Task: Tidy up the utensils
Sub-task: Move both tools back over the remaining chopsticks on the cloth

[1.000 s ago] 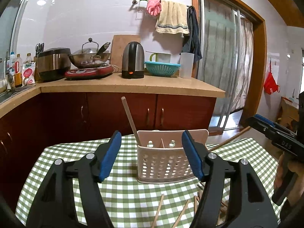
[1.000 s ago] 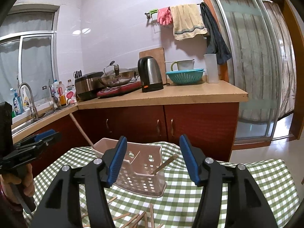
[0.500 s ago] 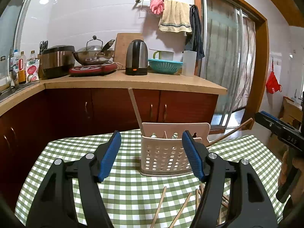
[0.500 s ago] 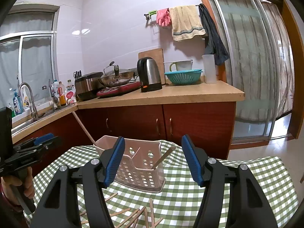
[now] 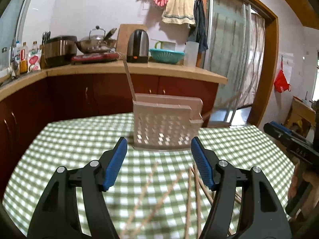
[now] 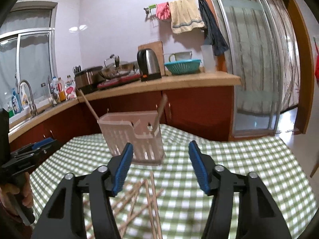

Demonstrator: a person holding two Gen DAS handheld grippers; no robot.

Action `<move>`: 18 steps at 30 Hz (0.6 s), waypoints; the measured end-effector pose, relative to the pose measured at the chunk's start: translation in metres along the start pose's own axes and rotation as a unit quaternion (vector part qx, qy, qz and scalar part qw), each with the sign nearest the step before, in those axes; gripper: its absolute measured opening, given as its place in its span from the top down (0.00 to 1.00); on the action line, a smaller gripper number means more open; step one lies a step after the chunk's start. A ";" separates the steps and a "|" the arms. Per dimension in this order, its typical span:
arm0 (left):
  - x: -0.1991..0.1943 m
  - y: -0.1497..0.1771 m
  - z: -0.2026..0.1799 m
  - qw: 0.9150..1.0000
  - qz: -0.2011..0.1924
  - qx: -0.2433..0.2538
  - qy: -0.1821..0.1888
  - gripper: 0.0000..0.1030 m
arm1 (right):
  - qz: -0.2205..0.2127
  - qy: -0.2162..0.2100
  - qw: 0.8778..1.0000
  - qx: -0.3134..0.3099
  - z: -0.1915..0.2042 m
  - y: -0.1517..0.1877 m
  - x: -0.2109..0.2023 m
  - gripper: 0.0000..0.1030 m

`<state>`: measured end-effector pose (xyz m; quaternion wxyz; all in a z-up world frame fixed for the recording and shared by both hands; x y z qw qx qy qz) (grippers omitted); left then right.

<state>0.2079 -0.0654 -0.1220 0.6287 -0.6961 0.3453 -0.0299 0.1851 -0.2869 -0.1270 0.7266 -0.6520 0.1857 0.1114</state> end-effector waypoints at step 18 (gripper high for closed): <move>-0.011 0.094 -0.036 0.998 0.060 -0.008 0.004 0.40 | 0.105 -0.018 0.994 -0.031 -0.006 0.128 -0.005 0.77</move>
Point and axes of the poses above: each gripper's, at about its wrist camera, not at the fingertips, and x roughly the way its jaws point, z to its left, y to its underside, the point moved 10 cm from there along x, roughly the way its jaws point, and after that the axes turned 15 degrees about y, right-handed, at the moved point
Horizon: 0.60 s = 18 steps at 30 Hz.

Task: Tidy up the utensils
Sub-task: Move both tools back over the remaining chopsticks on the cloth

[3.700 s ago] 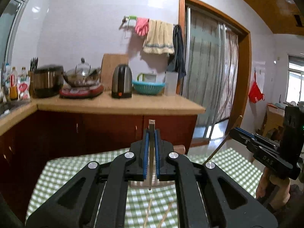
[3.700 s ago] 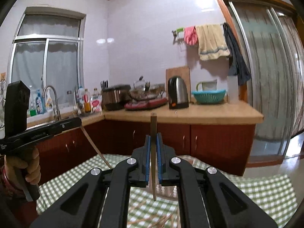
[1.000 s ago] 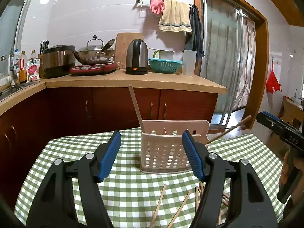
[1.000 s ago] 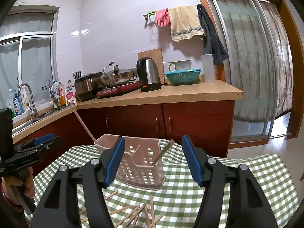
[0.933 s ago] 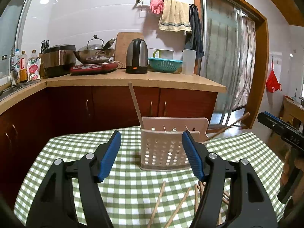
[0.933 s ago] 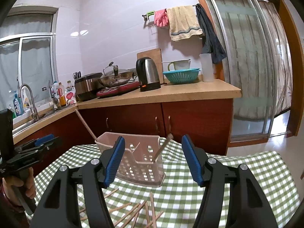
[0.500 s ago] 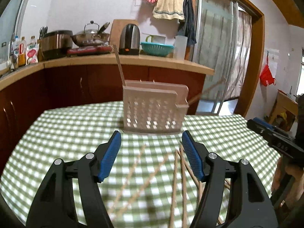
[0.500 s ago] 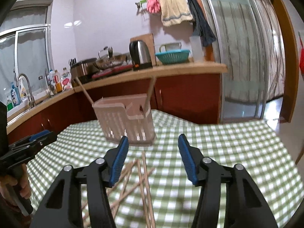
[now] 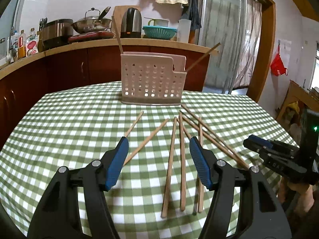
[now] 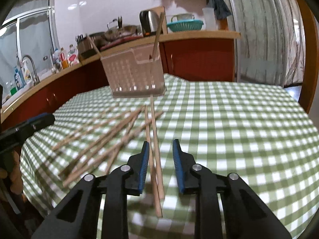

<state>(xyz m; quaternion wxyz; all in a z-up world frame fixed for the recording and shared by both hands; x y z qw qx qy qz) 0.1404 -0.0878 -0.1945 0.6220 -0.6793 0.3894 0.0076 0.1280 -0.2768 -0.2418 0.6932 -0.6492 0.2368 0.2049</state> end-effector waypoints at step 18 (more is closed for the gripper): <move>0.008 0.028 -0.001 0.999 0.025 -0.016 0.013 0.40 | 0.028 0.000 1.000 -0.013 0.001 0.022 0.009 0.84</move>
Point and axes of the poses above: each gripper's, at about its wrist camera, not at the fingertips, and x roughly the way its jaws point, z to its left, y to its underside, the point moved 10 cm from there along x, roughly the way its jaws point, and after that the axes turned 15 degrees about y, right-handed, at the moved point
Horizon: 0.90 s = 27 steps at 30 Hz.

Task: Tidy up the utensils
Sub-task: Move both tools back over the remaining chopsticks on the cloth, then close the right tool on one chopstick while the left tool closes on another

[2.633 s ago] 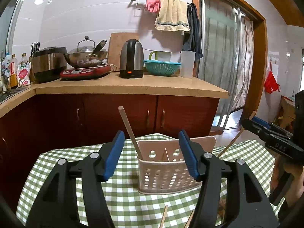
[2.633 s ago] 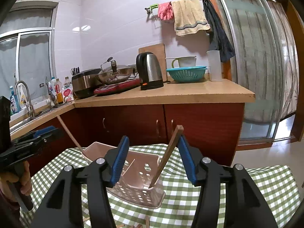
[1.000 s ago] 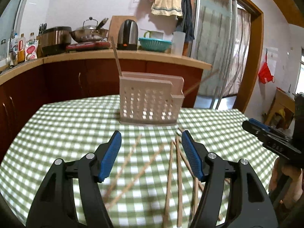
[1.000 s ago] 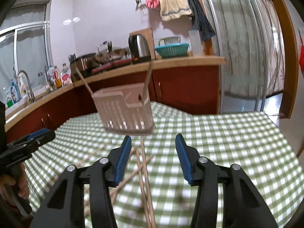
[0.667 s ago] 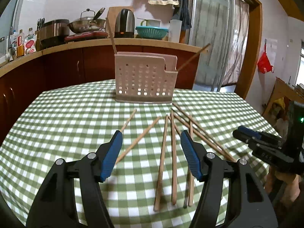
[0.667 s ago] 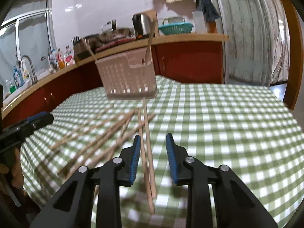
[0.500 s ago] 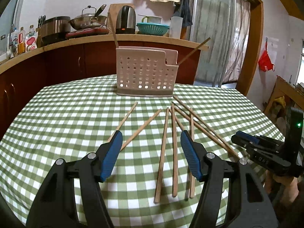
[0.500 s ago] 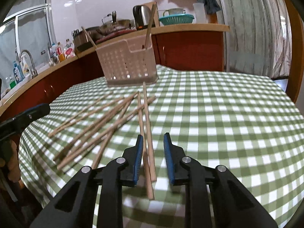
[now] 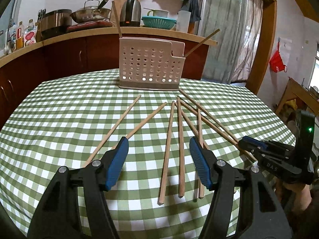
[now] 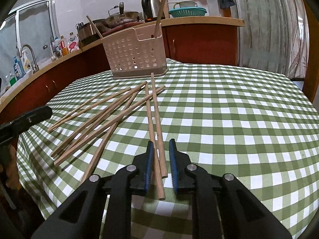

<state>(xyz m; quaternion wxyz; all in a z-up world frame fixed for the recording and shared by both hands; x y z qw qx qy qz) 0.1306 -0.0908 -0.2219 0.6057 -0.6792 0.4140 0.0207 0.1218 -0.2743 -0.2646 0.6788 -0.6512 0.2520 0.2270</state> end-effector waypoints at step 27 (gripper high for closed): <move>0.012 0.012 -0.006 1.000 0.019 -0.004 0.011 0.40 | -0.003 0.021 0.999 -0.023 -0.009 -0.003 0.001 0.85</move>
Point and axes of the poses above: each gripper's, at about its wrist camera, not at the fingertips, and x roughly the way its jaws point, z to its left, y to its underside, the point moved 10 cm from there along x, roughly the way its jaws point, and after that the axes turned 15 degrees about y, right-handed, at the moved point
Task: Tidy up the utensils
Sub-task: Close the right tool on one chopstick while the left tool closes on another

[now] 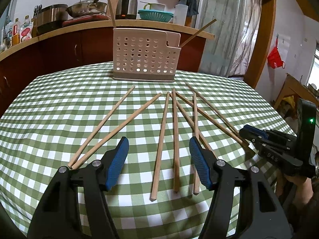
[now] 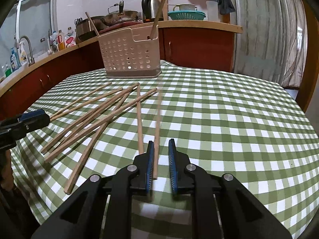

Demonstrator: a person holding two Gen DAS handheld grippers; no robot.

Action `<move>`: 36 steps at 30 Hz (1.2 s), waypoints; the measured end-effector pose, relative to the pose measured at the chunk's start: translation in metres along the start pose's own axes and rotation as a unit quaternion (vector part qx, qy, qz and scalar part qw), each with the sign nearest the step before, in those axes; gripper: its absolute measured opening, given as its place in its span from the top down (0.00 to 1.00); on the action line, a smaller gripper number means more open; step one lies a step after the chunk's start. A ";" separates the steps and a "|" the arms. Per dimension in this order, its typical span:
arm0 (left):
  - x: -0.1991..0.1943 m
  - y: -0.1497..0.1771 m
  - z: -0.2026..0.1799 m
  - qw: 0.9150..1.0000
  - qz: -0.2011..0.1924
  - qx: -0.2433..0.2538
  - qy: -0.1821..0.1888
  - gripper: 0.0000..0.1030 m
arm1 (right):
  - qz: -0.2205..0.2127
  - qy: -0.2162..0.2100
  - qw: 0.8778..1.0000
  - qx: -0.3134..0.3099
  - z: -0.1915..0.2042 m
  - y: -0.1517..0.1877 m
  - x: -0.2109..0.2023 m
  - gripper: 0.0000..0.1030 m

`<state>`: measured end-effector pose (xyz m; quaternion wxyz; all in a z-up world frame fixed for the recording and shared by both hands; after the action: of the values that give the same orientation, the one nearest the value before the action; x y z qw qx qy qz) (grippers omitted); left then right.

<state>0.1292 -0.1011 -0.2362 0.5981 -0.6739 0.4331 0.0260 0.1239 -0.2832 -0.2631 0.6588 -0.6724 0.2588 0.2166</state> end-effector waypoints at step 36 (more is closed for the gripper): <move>0.030 0.037 -0.017 0.998 0.050 0.022 0.011 0.77 | -0.001 -0.006 1.000 0.022 -0.007 0.009 -0.005 0.88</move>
<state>0.1173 -0.1286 -0.2769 0.6057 -0.6384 0.4734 0.0392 0.1141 -0.2895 -0.2667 0.6752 -0.6567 0.2589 0.2139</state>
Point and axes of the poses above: each gripper's, at about its wrist camera, not at the fingertips, and x roughly the way its jaws point, z to its left, y to its underside, the point moved 10 cm from there along x, roughly the way its jaws point, and after that the axes turned 15 degrees about y, right-handed, at the moved point
